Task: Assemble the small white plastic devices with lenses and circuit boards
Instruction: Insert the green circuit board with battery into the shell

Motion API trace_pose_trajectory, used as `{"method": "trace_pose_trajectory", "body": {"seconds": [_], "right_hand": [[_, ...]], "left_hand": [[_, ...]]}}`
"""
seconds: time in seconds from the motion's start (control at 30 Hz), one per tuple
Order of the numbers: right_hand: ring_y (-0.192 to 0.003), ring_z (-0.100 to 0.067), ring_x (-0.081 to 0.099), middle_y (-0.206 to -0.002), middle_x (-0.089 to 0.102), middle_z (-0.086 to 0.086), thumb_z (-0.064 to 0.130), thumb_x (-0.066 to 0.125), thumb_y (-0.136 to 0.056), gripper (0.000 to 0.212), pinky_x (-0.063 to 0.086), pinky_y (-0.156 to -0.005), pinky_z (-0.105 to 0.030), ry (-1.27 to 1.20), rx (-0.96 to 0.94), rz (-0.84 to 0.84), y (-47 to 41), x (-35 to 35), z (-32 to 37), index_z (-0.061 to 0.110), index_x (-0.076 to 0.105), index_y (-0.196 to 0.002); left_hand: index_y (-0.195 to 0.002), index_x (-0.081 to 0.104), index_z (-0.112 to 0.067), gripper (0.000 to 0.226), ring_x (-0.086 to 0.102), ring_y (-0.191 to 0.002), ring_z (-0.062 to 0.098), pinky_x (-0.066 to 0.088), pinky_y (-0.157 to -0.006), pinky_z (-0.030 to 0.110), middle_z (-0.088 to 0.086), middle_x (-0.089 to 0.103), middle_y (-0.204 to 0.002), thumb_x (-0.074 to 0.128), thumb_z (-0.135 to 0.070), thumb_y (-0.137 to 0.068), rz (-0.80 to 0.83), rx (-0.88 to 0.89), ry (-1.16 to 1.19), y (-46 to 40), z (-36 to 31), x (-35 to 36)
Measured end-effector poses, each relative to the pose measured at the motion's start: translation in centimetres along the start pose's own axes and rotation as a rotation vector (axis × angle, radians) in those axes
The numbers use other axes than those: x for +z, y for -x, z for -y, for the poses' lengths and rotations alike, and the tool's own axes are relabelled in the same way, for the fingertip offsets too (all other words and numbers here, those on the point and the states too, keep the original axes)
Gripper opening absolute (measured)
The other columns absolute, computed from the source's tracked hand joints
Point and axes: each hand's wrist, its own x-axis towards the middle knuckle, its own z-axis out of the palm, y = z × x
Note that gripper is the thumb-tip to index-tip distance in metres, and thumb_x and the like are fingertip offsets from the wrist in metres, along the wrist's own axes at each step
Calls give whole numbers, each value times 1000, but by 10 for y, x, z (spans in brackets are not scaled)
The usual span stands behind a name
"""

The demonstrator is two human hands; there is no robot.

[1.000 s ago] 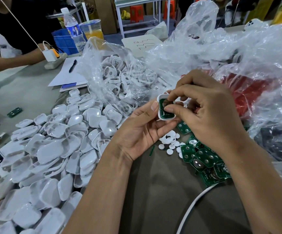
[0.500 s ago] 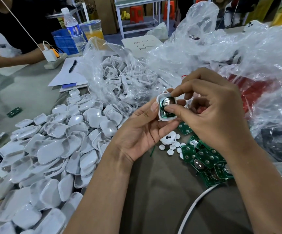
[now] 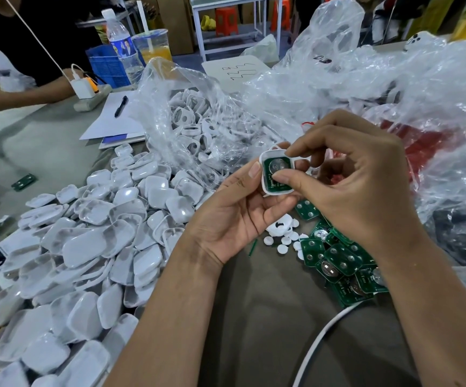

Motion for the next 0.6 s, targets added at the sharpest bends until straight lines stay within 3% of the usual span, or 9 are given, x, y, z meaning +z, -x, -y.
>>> {"method": "trace_pose_trajectory", "body": {"seconds": [0.17, 0.43, 0.6], "right_hand": [[-77, -16, 65, -91, 66, 1, 23, 89, -83, 16, 51, -52, -35, -6, -1, 18, 1, 0, 0, 14, 80, -93], [-74, -12, 65, -89, 65, 3, 23, 87, -85, 13, 50, -53, -30, 8, -12, 35, 0, 1, 0, 15, 81, -93], [-72, -13, 63, -90, 65, 5, 24, 87, -85, 12, 50, -57, -25, 6, 14, 76, 0, 1, -2, 16, 81, -93]], "left_hand": [[-114, 79, -15, 27, 76, -101, 20, 60, -89, 29, 6, 77, -113, 74, -23, -88, 0, -4, -11, -1, 0, 0], [-110, 78, -8, 33, 77, -95, 25, 63, -83, 32, 13, 76, -109, 82, -22, -81, -36, -6, 11, -1, 0, 2], [-110, 77, -8, 26, 77, -92, 26, 63, -82, 31, 16, 75, -110, 69, -22, -90, -62, -15, 6, -1, 1, 1]]}}
